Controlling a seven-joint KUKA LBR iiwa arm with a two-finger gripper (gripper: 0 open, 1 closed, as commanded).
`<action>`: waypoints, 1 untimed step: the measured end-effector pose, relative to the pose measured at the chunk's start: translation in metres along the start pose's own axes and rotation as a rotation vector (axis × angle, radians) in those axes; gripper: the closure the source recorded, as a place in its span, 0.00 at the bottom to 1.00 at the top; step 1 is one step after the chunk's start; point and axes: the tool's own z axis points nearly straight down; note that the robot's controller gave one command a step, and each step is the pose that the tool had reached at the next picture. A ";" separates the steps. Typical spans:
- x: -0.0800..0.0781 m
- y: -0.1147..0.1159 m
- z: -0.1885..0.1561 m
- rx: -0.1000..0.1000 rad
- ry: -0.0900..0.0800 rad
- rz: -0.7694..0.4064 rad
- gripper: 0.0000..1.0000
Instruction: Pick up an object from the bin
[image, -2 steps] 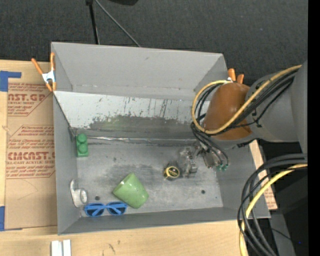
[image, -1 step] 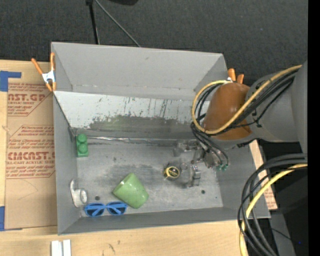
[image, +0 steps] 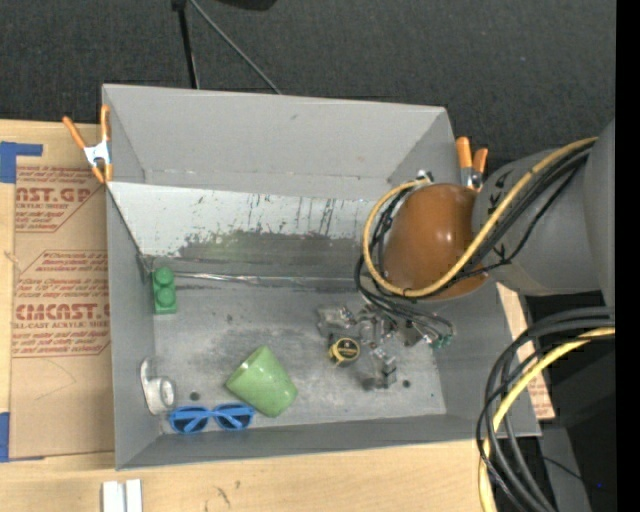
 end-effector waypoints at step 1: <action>0.030 -0.006 0.000 0.000 0.002 -0.181 0.00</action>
Offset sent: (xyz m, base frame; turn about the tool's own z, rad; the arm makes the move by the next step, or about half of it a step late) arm -0.0216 -0.0212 0.0006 -0.1832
